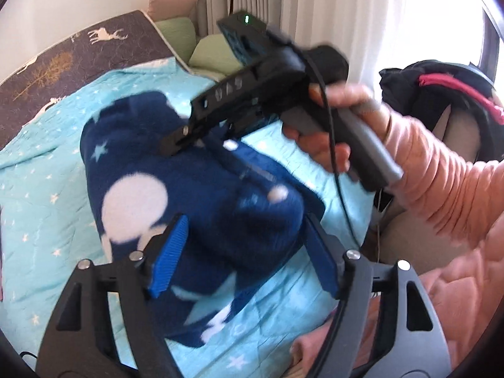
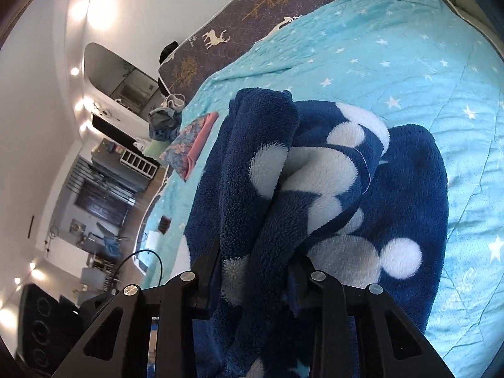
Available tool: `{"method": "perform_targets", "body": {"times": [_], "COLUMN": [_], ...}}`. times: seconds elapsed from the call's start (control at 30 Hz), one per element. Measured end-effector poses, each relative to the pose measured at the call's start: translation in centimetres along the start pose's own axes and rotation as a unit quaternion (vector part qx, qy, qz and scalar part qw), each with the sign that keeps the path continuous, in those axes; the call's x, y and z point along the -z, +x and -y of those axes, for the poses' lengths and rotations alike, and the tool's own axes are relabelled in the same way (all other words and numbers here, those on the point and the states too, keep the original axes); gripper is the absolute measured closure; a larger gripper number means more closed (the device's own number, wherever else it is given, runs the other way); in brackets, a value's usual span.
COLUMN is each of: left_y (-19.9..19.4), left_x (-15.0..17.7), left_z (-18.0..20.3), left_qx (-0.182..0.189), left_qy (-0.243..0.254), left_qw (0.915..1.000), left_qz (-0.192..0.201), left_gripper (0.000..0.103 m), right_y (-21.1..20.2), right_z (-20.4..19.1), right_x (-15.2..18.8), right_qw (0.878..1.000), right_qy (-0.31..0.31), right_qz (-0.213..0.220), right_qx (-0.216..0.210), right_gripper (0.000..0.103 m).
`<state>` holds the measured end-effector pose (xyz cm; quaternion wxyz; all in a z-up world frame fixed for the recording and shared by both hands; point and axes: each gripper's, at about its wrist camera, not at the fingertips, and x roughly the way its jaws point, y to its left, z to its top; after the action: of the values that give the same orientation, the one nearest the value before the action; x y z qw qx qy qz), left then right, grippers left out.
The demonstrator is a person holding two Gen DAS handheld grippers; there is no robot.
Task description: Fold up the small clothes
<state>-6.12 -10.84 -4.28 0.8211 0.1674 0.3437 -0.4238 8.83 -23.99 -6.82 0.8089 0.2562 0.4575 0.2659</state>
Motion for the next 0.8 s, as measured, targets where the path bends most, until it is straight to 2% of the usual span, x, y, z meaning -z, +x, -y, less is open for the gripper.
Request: {"method": "perform_targets", "body": {"times": [0.03, 0.07, 0.1, 0.13, 0.17, 0.2, 0.4, 0.57, 0.63, 0.7, 0.8], "left_y": [0.4, 0.9, 1.3, 1.6, 1.9, 1.8, 0.9, 2.5, 4.8, 7.1, 9.9], "left_x": [0.1, 0.2, 0.2, 0.1, -0.4, -0.7, -4.0, -6.0, -6.5, -6.3, -5.4], "left_z": [-0.1, -0.2, -0.3, -0.4, -0.7, -0.9, 1.4, 3.2, 3.9, 4.1, 4.4], "left_qx": [-0.001, -0.004, -0.01, -0.007, 0.004, 0.018, 0.051, 0.105, 0.125, 0.137, 0.146], "left_qy": [-0.003, -0.005, -0.007, -0.012, -0.022, -0.036, 0.011, 0.028, 0.033, 0.026, 0.018], "left_qw": [1.0, 0.9999, 0.9999, 0.9998, 0.9996, 0.9992, 0.9981, 0.9932, 0.9913, 0.9903, 0.988], "left_qz": [-0.007, -0.012, -0.012, -0.015, -0.015, -0.01, 0.033, 0.042, 0.026, -0.005, -0.047], "left_gripper": [0.029, 0.035, 0.053, 0.062, 0.076, 0.079, 0.082, 0.081, 0.081, 0.081, 0.081], "right_y": [0.1, 0.2, 0.3, 0.0, -0.3, -0.6, -4.0, -8.6, -9.4, -9.1, -7.1], "right_z": [0.1, 0.2, 0.1, 0.3, 0.2, 0.3, 0.1, -0.2, 1.1, 4.0, 9.6], "right_x": [-0.2, -0.3, -0.4, -0.2, 0.1, 0.4, 0.2, 0.7, 1.3, 2.0, 3.5], "right_qw": [1.0, 1.0, 1.0, 1.0, 1.0, 1.0, 0.998, 0.992, 0.99, 0.992, 0.994], "right_qy": [0.001, 0.002, 0.002, 0.0, -0.003, -0.004, -0.031, -0.07, -0.068, -0.04, 0.063], "right_qz": [-0.001, -0.002, -0.002, -0.001, 0.001, 0.004, 0.051, 0.087, 0.092, 0.083, 0.055], "right_qx": [-0.001, 0.0, 0.001, 0.003, 0.007, 0.01, 0.02, 0.064, 0.078, 0.088, 0.077], "right_gripper": [0.07, 0.07, 0.07, 0.07, 0.07, 0.071, 0.074, 0.074, 0.073, 0.07, 0.062]}}
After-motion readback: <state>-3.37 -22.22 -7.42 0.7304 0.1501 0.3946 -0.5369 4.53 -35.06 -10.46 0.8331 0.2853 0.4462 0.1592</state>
